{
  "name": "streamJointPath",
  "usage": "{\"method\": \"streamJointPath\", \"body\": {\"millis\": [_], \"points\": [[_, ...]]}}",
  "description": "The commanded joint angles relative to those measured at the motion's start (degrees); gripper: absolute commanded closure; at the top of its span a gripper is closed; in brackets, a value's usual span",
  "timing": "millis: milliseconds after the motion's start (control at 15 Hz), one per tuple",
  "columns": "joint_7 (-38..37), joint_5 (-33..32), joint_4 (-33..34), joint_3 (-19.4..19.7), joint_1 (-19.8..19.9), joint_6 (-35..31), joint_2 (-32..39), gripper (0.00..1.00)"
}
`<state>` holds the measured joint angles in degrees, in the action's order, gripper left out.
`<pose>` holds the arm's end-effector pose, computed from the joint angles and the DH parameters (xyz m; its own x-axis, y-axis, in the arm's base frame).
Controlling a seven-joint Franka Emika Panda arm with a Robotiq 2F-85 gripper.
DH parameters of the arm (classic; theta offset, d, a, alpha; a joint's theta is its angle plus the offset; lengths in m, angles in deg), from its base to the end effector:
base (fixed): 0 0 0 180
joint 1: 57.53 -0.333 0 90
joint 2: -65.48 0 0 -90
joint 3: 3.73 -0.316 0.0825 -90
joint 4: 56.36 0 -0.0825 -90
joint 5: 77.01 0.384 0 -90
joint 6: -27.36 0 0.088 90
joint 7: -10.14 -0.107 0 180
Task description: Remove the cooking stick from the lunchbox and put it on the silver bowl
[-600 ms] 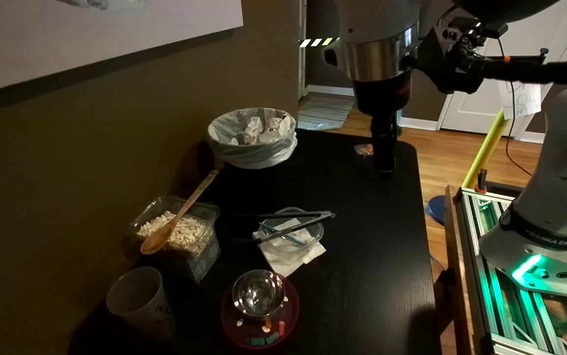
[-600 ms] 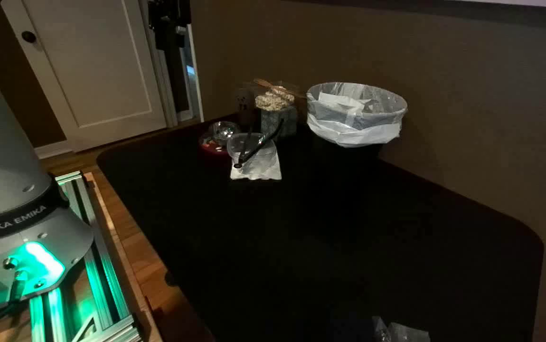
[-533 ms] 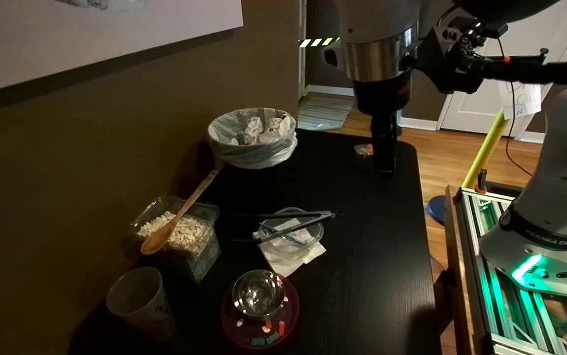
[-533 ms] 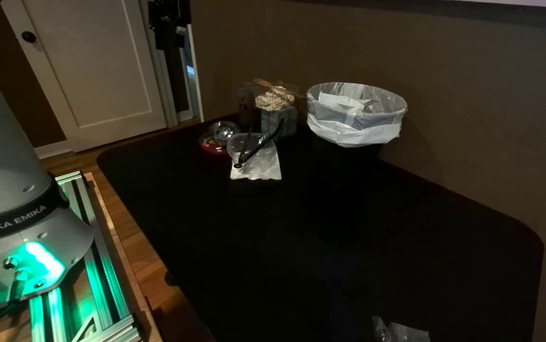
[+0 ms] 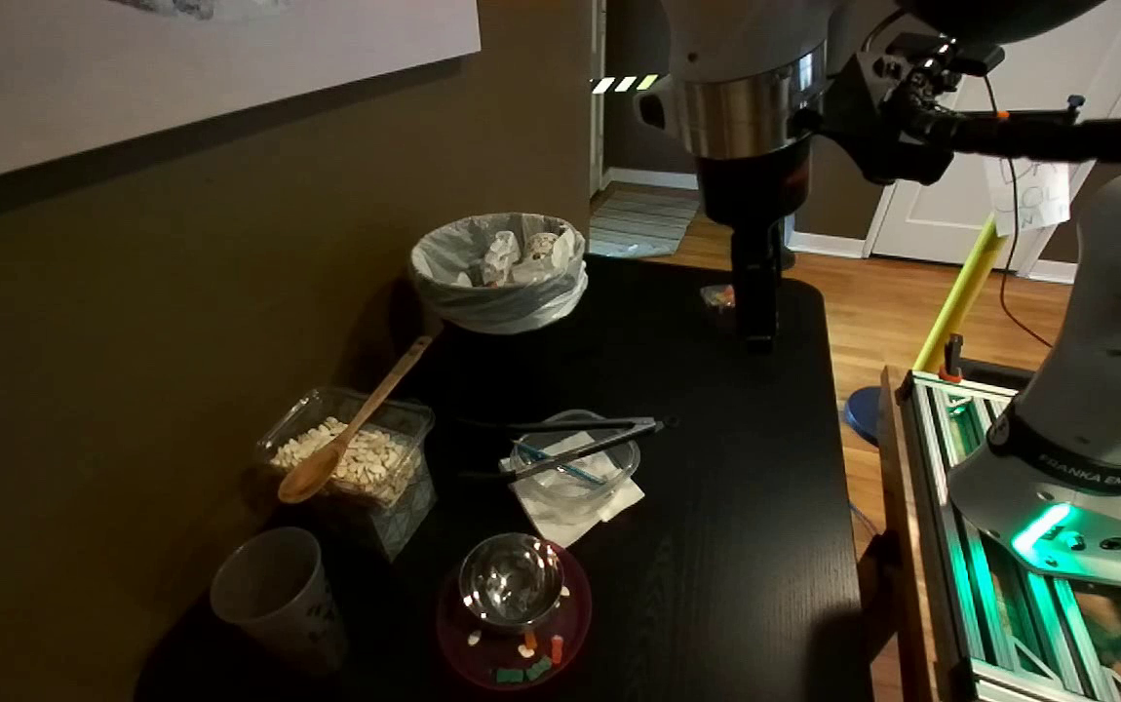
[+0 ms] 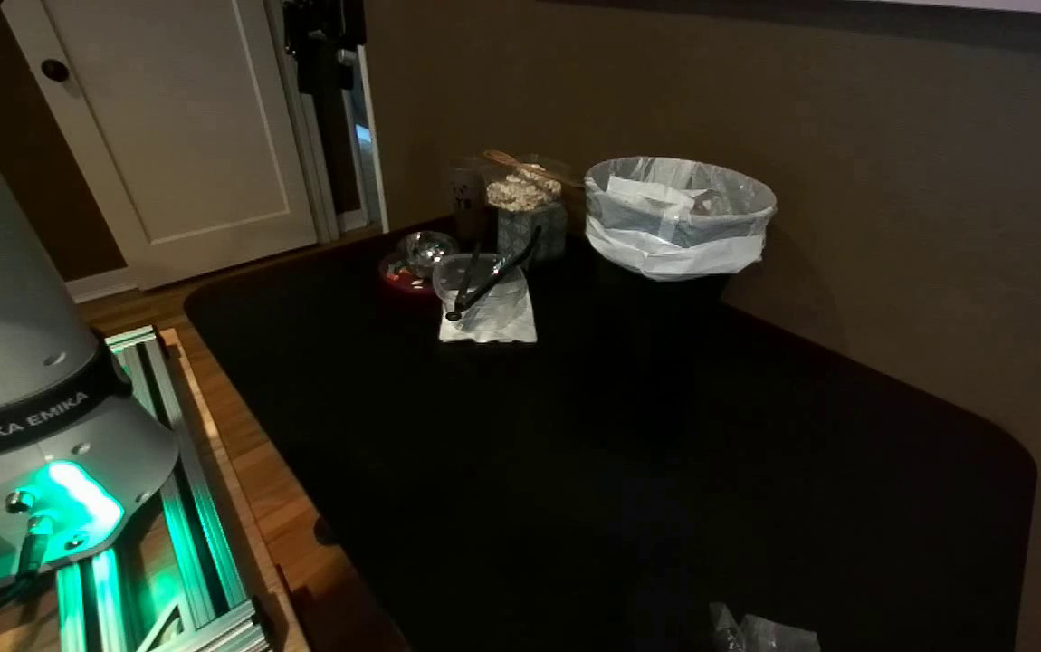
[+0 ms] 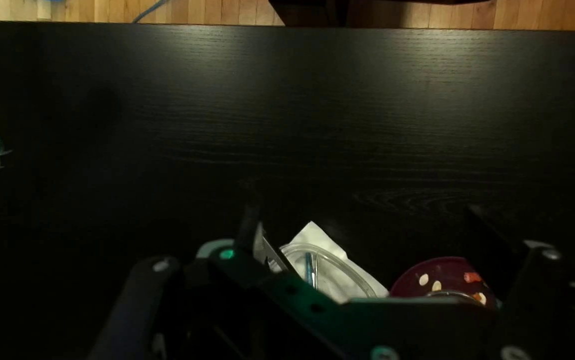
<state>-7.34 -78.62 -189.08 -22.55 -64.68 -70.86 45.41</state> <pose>0.3727 0.1849 0.4532 0.9726 0.0966 -0.2117 0.1417 -0.9675 0.2095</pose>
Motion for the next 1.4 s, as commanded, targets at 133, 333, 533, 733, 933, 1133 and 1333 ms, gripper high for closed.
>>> {"method": "streamJointPath", "body": {"millis": [133, 333, 533, 733, 933, 1133, 1333], "points": [[3.67, -7.4, 5.35, 0.58, -1.48, -9.49, 4.26, 0.0], [0.32, -15.46, 13.62, -0.41, -0.28, -9.66, 12.22, 0.0], [-2.87, -13.28, 23.93, 1.07, -1.1, -6.37, 20.45, 0.0], [-1.6, -6.8, 32.07, 3.04, -2.43, -6.09, 26.33, 0.0], [-0.94, -6.5, 30.19, 4.46, -3.18, -8.52, 25.0, 0.0], [-0.62, -5.42, 32.53, 4.78, -3.42, -8.03, 26.58, 0.0], [10.5, -6.16, 28.09, 4.87, -3.54, -15.1, 24.14, 0.0]]}}
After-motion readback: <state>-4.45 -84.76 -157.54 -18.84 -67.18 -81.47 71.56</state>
